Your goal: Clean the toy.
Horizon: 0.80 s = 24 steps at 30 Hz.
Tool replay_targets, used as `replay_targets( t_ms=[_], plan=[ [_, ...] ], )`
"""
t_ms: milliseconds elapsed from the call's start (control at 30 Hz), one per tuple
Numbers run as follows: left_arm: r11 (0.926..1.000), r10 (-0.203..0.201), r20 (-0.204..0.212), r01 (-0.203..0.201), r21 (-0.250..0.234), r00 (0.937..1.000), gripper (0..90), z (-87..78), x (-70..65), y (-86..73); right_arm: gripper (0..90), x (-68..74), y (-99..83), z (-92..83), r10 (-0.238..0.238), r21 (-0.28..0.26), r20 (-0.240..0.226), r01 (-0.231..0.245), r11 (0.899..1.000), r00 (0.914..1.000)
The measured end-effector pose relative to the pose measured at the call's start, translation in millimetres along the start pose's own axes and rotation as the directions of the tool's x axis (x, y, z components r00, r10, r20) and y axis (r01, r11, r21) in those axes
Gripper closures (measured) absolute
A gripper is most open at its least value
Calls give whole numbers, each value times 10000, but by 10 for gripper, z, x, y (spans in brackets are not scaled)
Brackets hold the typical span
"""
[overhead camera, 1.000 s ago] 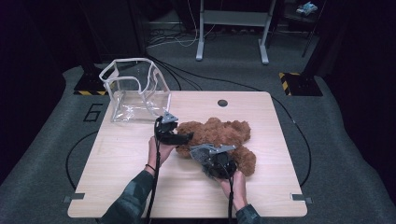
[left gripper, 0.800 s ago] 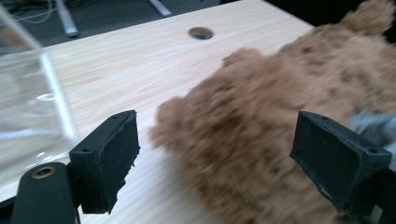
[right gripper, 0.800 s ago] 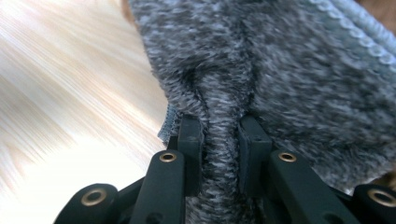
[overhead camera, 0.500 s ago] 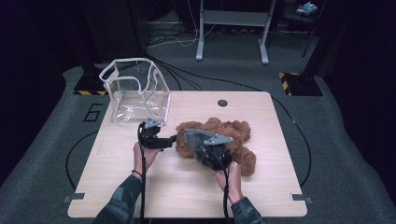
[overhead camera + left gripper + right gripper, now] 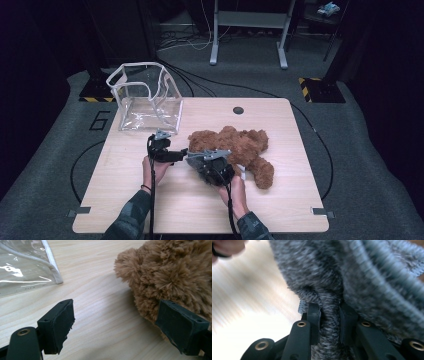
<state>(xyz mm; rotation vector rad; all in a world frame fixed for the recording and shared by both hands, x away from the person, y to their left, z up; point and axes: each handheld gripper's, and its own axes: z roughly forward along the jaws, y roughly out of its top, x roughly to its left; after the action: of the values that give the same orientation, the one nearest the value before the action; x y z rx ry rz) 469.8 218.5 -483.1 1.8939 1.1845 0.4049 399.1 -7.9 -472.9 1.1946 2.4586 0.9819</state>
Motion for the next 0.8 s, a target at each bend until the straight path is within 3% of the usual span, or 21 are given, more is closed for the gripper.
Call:
replay_targets(
  t_ms=[100, 267, 467, 633, 800],
  plan=[
    [10000, 1, 25, -1, -70, 10000, 148, -20, -21, -3, 742, -4, -84, 118, -119, 703, -306, 140, 9974, 9995],
    [9997, 160, 21, -160, -170, 9999, 149, -64, -65, -25, 741, -39, -111, 0, -86, 576, -351, 106, 9983, 9993],
    [9995, -60, -57, 58, -305, 10000, 148, -136, -126, -71, 742, -194, -172, -430, 226, -262, 86, -223, 9994, 9997],
    [9988, 10, 15, -9, -496, 10000, 148, -207, -241, -89, 743, -460, -235, -780, 696, -989, 660, -629, 9931, 9954],
    [9982, 204, 153, -195, -571, 9997, 148, -234, -399, -122, 744, -727, -328, -1079, 1349, -1702, 1406, -1103, 9792, 9808]
  ],
)
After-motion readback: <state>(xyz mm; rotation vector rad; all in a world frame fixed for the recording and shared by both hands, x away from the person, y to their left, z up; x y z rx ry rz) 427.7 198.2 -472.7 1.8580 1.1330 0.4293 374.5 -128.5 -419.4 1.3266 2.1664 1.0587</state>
